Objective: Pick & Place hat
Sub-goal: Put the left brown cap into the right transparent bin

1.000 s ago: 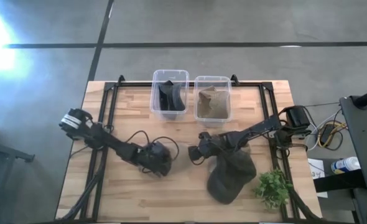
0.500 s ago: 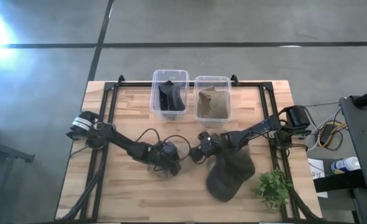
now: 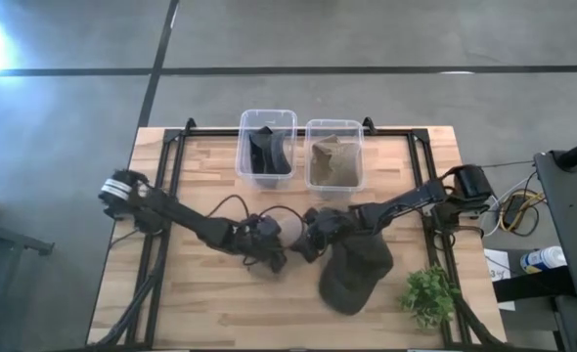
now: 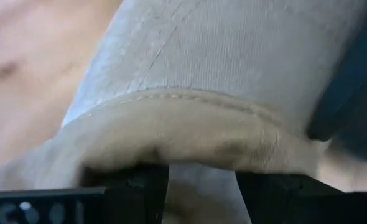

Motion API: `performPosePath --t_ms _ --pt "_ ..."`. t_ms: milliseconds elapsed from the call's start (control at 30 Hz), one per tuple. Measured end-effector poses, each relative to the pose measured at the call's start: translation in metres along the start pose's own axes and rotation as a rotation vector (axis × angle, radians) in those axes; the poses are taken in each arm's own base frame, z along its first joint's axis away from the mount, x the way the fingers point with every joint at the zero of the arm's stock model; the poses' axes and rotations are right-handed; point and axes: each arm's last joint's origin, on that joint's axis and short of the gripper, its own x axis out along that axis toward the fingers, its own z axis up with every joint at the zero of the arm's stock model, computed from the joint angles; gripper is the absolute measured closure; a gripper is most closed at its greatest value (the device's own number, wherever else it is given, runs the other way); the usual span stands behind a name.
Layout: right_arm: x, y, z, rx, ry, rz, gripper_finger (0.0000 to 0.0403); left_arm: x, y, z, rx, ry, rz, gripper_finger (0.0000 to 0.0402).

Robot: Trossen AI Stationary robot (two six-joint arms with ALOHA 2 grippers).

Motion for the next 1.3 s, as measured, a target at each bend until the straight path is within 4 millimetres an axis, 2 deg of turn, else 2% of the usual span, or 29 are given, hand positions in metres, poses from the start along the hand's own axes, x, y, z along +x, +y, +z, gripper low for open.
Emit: performPosePath --t_ms 167,267,367,467,633,733,833,933,1000,1100,1200,1300 --pt "-0.025 0.017 0.011 -0.080 -0.044 -0.014 0.0388 -0.047 0.000 0.026 -0.020 -0.069 -0.043 0.0229" --pt "-0.049 0.026 0.017 -0.118 -0.078 -0.076 0.0388 -0.079 0.005 0.039 -0.036 -0.135 -0.038 0.0229" --pt "-0.084 0.044 0.027 -0.161 -0.186 -0.072 0.0389 -0.109 0.011 0.049 -0.055 -0.233 -0.026 0.0229" --pt "-0.126 0.064 0.039 -0.209 -0.366 -0.041 0.0389 -0.133 0.016 0.057 -0.063 -0.316 -0.036 0.0229" --pt "-0.194 0.087 0.054 -0.293 -0.717 -0.100 0.0389 -0.147 0.020 0.063 -0.063 -0.366 -0.045 0.0229" --pt "-0.220 0.087 0.059 -0.310 -0.850 -0.251 0.0390 -0.145 0.020 0.062 -0.046 -0.364 -0.034 0.0229" --pt "-0.229 0.074 0.066 -0.241 -0.814 -0.373 0.0390 -0.140 0.018 0.060 -0.036 -0.352 -0.022 0.0229" --pt "-0.227 0.055 0.070 -0.086 -0.666 -0.473 0.0390 -0.134 0.017 0.057 -0.024 -0.330 -0.016 0.0229" --pt "-0.222 0.044 0.075 0.007 -0.565 -0.516 0.0390 -0.130 0.016 0.056 -0.021 -0.319 -0.011 0.0229" --pt "-0.211 0.034 0.087 0.082 -0.450 -0.477 0.0390 -0.123 0.014 0.053 -0.012 -0.293 -0.011 0.0229" --pt "-0.202 0.023 0.103 0.117 -0.403 -0.455 0.0390 -0.119 0.013 0.051 -0.024 -0.274 -0.016 0.0229" --pt "-0.192 0.001 0.119 0.160 -0.376 -0.523 0.0390 -0.116 0.012 0.049 -0.038 -0.258 -0.019 0.0229"
